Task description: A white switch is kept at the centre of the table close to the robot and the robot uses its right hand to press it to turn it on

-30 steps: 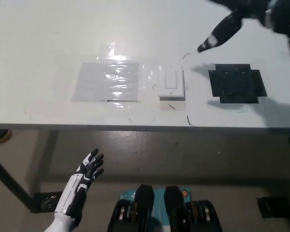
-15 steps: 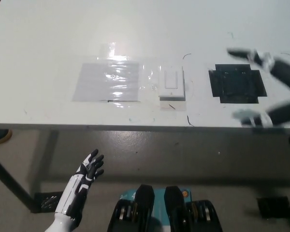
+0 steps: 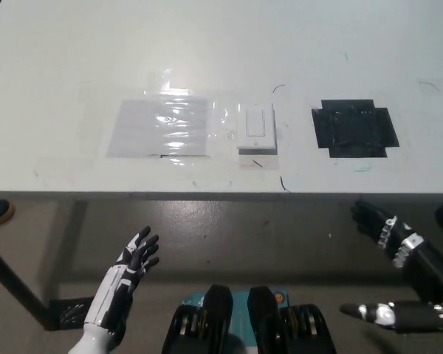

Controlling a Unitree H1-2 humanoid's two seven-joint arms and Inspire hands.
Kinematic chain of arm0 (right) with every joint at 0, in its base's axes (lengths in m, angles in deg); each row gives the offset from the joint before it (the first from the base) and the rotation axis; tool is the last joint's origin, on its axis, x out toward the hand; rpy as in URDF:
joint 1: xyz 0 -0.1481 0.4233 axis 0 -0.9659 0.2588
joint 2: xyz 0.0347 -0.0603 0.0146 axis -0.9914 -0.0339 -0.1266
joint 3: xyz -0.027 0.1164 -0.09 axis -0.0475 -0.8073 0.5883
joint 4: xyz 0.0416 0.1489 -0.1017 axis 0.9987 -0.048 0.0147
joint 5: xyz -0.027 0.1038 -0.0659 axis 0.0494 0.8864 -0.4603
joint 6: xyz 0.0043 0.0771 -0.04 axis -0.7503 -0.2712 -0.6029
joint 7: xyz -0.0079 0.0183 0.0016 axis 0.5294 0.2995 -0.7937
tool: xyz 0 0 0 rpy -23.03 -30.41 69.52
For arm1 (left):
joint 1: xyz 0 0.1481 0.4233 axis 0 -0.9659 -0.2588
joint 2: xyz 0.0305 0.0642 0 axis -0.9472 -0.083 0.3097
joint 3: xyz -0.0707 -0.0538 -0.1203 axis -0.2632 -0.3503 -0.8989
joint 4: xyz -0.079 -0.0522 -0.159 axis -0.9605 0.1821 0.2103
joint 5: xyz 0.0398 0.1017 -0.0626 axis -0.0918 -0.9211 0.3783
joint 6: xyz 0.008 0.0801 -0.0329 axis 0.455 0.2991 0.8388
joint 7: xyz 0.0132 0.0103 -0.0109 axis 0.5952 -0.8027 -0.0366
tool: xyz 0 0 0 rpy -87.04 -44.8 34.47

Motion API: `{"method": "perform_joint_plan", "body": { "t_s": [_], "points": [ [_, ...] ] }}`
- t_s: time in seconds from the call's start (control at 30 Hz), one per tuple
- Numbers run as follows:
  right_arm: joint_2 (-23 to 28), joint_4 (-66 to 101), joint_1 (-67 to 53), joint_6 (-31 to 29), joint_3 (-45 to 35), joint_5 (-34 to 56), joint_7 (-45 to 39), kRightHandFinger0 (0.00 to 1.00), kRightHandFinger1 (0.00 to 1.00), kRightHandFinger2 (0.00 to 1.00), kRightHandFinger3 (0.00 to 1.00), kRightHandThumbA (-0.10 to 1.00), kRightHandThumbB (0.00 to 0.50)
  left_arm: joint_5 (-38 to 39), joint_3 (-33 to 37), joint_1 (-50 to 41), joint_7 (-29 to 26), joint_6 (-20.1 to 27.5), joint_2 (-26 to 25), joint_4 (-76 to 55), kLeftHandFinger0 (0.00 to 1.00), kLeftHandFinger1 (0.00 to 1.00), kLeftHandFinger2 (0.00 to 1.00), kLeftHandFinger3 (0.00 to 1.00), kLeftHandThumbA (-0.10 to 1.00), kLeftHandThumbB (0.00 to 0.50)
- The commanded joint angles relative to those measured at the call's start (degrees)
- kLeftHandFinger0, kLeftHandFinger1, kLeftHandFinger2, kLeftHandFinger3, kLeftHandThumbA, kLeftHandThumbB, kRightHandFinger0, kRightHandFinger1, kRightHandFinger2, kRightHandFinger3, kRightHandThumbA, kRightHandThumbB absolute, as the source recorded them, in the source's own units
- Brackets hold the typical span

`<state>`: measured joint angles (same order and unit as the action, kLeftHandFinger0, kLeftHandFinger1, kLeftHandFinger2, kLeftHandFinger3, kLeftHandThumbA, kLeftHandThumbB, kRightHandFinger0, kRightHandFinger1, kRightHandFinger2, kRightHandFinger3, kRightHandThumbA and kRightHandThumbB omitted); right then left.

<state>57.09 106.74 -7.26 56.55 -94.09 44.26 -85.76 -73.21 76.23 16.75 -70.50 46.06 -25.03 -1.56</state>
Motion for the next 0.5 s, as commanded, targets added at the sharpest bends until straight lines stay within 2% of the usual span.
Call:
{"method": "perform_joint_plan", "body": {
  "t_s": [0.0, 0.1, 0.13, 0.2, 0.3, 0.47],
  "points": [
    [-8.2, -11.5, -0.2, -16.3, -3.3, 4.7, 12.1, 1.00, 1.00, 1.00, 1.00, 1.00, 0.105, 1.8, -0.7, 0.8, 0.8, -0.4, -0.4, -2.4, 1.00, 1.00, 1.00, 1.00, 0.91, 0.001],
    [-10.4, -16.7, -0.1, -20.3, -3.0, 2.8, 13.8, 1.00, 1.00, 1.00, 1.00, 1.00, 0.093, 1.8, -0.7, 1.7, 1.0, -0.5, -0.7, -2.5, 1.00, 1.00, 1.00, 1.00, 0.93, 0.000],
    [-11.2, -19.5, -0.8, -23.6, -2.3, 0.8, 14.9, 1.00, 1.00, 1.00, 1.00, 1.00, 0.097, 1.8, -0.6, 1.5, 1.1, -0.7, -0.8, -2.8, 1.00, 1.00, 1.00, 1.00, 0.93, 0.000],
    [-11.9, -23.5, -1.3, -27.4, -2.0, -0.3, 15.8, 1.00, 1.00, 1.00, 1.00, 1.00, 0.058, 1.0, -0.5, 1.6, 0.8, -0.2, -0.8, -2.6, 1.00, 1.00, 1.00, 1.00, 0.95, 0.000],
    [-11.9, -26.4, -1.7, -30.1, -1.2, -1.8, 16.8, 1.00, 1.00, 1.00, 1.00, 0.93, 0.021, 1.2, -0.7, 1.2, 0.6, -0.3, -0.8, -2.7, 1.00, 1.00, 1.00, 1.00, 0.93, 0.003],
    [-11.1, -27.2, -2.2, -30.6, -0.7, -1.9, 17.3, 1.00, 1.00, 1.00, 1.00, 0.91, 0.029, 1.5, -0.5, 0.3, 1.1, -1.0, -1.1, -3.4, 1.00, 1.00, 1.00, 1.00, 0.90, 0.005]
  ]
}}
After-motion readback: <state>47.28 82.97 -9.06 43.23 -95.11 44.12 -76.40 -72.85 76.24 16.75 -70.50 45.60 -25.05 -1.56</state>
